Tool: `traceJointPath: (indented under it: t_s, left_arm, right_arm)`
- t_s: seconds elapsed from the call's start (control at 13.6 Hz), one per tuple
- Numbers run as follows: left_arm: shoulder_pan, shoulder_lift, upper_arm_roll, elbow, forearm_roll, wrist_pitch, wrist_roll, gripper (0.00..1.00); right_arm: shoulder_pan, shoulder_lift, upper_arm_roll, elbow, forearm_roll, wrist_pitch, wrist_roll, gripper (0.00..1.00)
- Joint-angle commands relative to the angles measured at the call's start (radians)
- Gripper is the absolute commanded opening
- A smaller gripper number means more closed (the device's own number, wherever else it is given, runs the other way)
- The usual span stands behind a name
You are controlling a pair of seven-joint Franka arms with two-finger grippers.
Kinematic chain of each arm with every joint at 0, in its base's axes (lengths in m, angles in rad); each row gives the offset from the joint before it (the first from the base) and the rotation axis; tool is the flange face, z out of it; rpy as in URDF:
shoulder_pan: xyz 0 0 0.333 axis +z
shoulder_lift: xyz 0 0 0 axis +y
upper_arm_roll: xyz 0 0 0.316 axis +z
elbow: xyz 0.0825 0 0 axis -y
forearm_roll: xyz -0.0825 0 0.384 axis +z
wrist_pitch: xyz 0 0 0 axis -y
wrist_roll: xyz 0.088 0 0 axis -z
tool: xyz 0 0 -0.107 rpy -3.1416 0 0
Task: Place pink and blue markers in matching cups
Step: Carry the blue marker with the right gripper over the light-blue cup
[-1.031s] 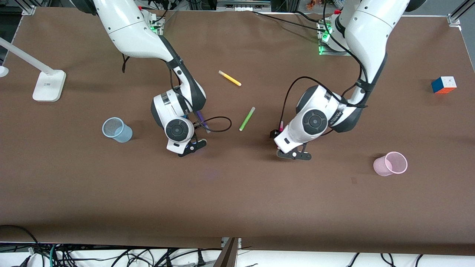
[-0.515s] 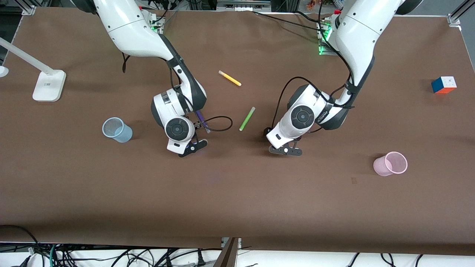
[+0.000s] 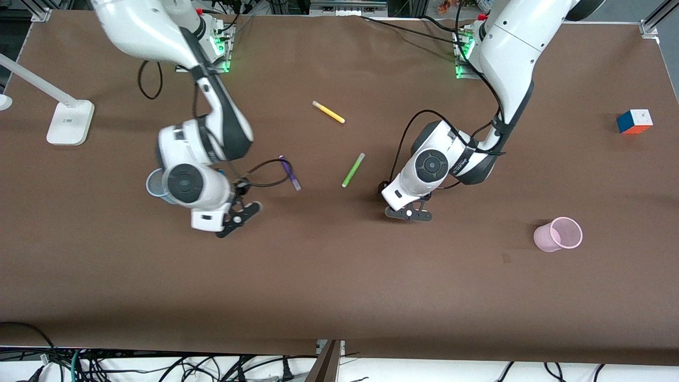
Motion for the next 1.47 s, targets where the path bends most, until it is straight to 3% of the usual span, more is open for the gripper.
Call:
traceJointPath:
  t_s: [0.0,0.15,0.22,0.44,0.66,0.81,1.1,1.4]
  left_arm:
    - [0.008,-0.017,-0.002,-0.039,0.028,0.035,-0.007,1.0]
    - [0.006,-0.012,-0.002,-0.041,0.028,0.048,-0.007,0.98]
    - [0.006,-0.012,-0.002,-0.042,0.028,0.055,-0.007,0.91]
    - [0.006,-0.012,-0.002,-0.044,0.03,0.055,-0.004,0.58]
    - [0.012,-0.012,-0.002,-0.045,0.03,0.056,0.03,0.46]
    - [0.014,-0.014,-0.002,-0.051,0.03,0.065,0.03,0.26]
    - [0.026,-0.017,-0.002,-0.058,0.03,0.071,0.034,0.01]
    - [0.029,-0.046,-0.004,-0.059,0.03,0.061,0.025,0.0]
  right_arm:
    - [-0.066,-0.066,0.011,0.03,0.065,-0.113,-0.234,0.0]
    - [-0.121,-0.097,0.008,0.04,0.098,-0.173,-0.435,0.0]
    - [-0.147,-0.111,0.008,0.038,0.127,-0.195,-0.536,0.0]
    - [-0.221,-0.125,-0.017,0.038,0.243,-0.25,-0.783,0.0]
    - [-0.316,-0.117,-0.02,0.029,0.354,-0.278,-1.006,0.0]
    - [-0.374,-0.1,-0.018,0.027,0.413,-0.296,-1.175,0.0]
    - [-0.412,-0.069,-0.017,-0.005,0.456,-0.298,-1.359,0.0]
    - [-0.436,-0.054,-0.018,-0.057,0.489,-0.342,-1.411,0.0]
